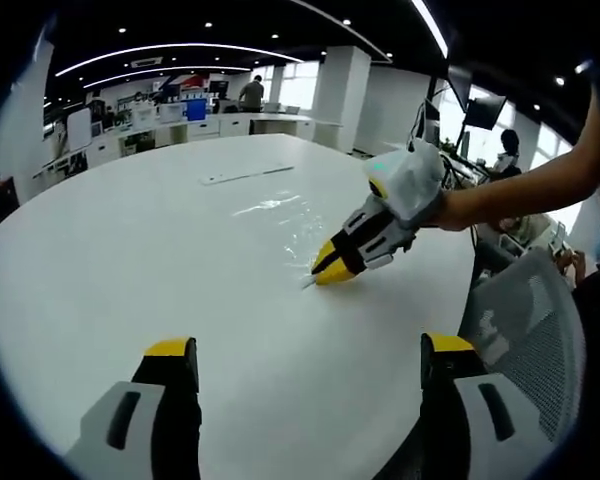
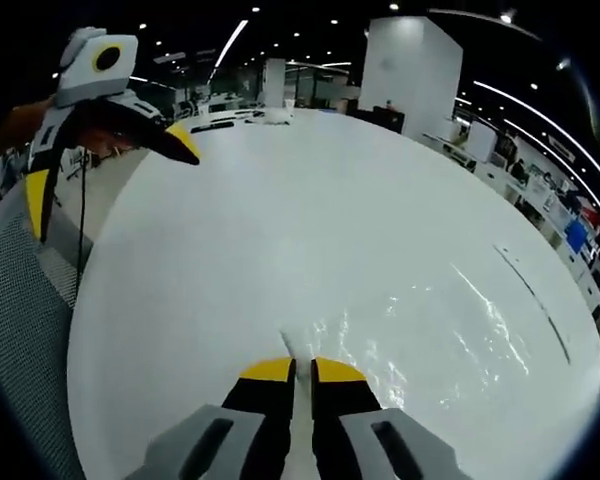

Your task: Open the resealable bag by pulling the two sides of the seal apart until the entire bag opening is separated and visibly accessible.

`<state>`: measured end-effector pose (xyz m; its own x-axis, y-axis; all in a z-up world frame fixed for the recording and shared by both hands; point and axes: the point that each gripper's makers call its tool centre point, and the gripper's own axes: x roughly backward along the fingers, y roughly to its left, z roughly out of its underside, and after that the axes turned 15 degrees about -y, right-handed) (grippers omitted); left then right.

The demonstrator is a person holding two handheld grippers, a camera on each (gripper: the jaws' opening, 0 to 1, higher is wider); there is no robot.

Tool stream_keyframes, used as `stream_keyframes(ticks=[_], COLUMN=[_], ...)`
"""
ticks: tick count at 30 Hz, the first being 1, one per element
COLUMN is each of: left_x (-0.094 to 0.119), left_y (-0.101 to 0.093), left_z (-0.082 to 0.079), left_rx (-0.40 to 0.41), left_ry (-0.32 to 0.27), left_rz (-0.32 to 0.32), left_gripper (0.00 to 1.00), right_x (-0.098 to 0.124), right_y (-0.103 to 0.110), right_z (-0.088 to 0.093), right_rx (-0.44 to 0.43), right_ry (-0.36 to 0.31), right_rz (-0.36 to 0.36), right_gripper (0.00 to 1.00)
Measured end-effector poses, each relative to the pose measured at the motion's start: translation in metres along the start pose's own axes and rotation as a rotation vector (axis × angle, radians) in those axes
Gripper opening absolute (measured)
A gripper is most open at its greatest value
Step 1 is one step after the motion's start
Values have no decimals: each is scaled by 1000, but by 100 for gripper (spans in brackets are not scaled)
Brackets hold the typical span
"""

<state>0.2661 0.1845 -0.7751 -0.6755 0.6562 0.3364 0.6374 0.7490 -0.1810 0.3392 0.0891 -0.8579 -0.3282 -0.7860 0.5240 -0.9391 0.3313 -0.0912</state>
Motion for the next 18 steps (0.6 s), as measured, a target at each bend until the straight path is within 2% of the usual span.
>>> stream_keyframes(ticks=[6,18], left_x=[-3,0], left_y=[1,-8], left_z=[-1,2], left_rx=[-2,-10], left_ry=[-1,7], left_rz=[-2,8], left_gripper=[89,88], right_x=[2,12], right_y=[6,25], right_z=[-2,-10], right_rx=[25,6], right_ry=[1,-16], right_rz=[-19,-32], right_gripper=[1,1])
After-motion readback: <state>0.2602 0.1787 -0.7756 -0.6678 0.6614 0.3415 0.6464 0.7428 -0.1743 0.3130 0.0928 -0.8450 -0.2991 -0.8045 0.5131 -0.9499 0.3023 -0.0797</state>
